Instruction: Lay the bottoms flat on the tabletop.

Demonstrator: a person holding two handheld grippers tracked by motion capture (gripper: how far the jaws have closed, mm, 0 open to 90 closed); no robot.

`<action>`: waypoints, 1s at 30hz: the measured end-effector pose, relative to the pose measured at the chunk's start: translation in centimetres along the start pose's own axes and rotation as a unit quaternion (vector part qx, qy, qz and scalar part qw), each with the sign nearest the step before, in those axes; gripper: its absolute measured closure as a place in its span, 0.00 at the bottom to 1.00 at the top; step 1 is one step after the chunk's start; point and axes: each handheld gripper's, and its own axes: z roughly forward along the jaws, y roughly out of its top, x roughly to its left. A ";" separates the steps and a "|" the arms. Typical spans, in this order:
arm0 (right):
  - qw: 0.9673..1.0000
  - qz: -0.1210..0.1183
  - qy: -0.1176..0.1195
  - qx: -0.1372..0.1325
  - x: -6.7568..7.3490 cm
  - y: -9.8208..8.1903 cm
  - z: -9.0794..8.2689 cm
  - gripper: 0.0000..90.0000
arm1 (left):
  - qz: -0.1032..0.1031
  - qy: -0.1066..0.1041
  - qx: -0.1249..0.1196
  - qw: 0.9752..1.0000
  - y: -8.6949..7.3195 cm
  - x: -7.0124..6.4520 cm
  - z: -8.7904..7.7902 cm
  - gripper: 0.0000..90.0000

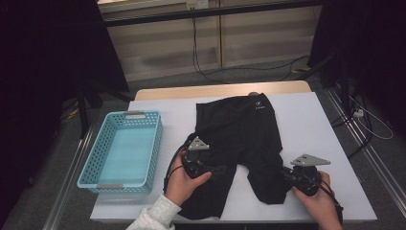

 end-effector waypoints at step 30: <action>0.999 0.009 0.029 0.014 0.8 -1.8 -2.5 0.99 | -0.003 0.003 -0.006 1.000 0.1 0.5 -0.6 0.24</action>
